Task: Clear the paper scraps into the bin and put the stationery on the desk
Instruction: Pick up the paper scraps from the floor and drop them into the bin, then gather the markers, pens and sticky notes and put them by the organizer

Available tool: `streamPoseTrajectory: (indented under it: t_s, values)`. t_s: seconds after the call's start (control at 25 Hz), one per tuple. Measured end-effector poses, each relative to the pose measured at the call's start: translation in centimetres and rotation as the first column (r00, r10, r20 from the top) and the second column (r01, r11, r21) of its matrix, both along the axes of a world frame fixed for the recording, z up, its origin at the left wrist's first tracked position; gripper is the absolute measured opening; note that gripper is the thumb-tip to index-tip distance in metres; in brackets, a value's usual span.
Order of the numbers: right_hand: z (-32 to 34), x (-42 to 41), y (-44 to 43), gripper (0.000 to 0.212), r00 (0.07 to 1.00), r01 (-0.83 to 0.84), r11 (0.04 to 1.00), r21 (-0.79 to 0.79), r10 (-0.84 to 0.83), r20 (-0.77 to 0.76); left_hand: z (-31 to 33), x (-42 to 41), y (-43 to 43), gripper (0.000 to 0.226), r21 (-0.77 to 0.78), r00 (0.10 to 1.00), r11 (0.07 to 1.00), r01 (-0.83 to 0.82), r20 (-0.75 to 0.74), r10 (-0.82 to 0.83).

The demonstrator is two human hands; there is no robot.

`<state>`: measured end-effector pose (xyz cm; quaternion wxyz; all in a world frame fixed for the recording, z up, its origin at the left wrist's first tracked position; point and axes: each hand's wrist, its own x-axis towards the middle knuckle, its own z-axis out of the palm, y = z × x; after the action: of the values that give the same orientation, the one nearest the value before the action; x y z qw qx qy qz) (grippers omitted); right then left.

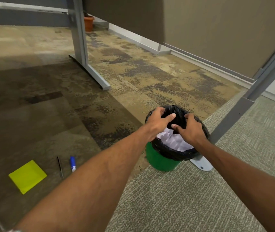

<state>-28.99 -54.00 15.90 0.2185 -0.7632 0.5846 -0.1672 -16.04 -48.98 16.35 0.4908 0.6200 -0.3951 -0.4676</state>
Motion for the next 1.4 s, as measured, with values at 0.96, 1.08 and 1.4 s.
streamPoseTrajectory:
  t_s: [0.96,1.08,1.4]
  values:
    - [-6.2,25.1,19.6,0.068,0.634,-0.769,0.626,-0.129,0.719,-0.284,-8.1,22.5,31.4,0.065,0.184,0.655,0.786,-0.590,0.678,0.333]
    - [-8.3,26.3,22.8,0.058,0.597,-0.795,0.605,-0.053,0.763,-0.249,-9.8,23.2,36.5,0.066,0.236,0.610,0.722,-0.650,0.728,0.311]
    - [-13.3,27.0,26.2,0.050,0.550,-0.801,0.595,0.060,0.772,-0.319,-14.2,22.5,47.3,0.061,0.354,0.533,0.582,-0.732,0.830,0.165]
